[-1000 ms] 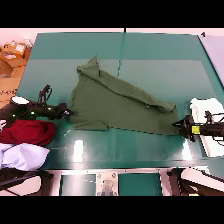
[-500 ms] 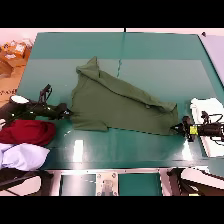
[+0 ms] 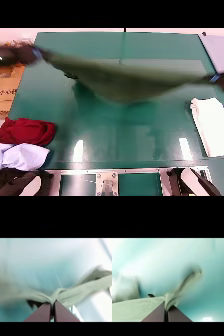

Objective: Fold the shirts.

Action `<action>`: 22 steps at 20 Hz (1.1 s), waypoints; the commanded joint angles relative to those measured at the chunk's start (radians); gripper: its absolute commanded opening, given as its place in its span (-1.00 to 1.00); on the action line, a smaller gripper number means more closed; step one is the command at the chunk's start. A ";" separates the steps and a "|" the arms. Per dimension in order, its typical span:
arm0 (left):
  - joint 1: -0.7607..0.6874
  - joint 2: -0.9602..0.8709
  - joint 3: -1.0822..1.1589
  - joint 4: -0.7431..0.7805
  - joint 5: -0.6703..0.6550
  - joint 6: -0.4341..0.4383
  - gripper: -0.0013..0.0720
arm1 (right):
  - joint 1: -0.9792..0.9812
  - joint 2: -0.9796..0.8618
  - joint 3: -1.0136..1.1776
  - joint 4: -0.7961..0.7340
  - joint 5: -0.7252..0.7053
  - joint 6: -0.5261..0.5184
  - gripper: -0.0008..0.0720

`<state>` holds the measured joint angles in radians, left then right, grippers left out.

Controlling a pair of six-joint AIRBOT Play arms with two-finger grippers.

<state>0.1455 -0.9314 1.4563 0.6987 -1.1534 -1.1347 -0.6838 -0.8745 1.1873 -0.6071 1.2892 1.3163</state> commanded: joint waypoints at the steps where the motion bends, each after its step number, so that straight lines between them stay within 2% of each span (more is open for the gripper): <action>1: 0.000 0.105 0.366 0.033 0.019 -0.019 -0.89 | 0.006 0.160 0.302 0.053 -0.129 0.066 -0.95; 4: 0.000 0.119 0.618 0.078 0.017 -0.043 -0.89 | 0.006 0.231 0.463 -0.018 -0.214 0.103 -0.94; 6: 0.000 0.119 0.667 0.105 0.015 -0.047 -0.89 | 0.006 0.248 0.506 -0.093 -0.217 0.148 -0.94; 8: 0.000 0.116 0.656 0.156 -0.004 -0.099 -0.89 | 0.007 0.247 0.496 -0.111 -0.216 0.150 -0.94; 12: 0.000 0.103 0.466 0.196 -0.010 -0.144 -0.89 | 0.012 0.206 0.323 -0.054 -0.217 0.143 -0.94; 16: 0.000 0.021 0.142 0.141 0.025 -0.146 -0.89 | 0.130 0.071 0.053 -0.003 -0.273 0.031 -0.94; 20: 0.000 -0.167 -0.158 -0.008 0.216 -0.031 -0.89 | 0.257 -0.190 -0.076 -0.003 -0.437 -0.066 -0.94; 22: 0.000 -0.300 -0.198 -0.031 0.280 -0.009 -0.89 | 0.286 -0.349 -0.064 -0.002 -0.505 -0.072 -0.94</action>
<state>0.1448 -1.0897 1.3811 0.7410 -0.9901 -1.2011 -0.4557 -1.0405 1.1641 -0.6144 0.8986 1.2926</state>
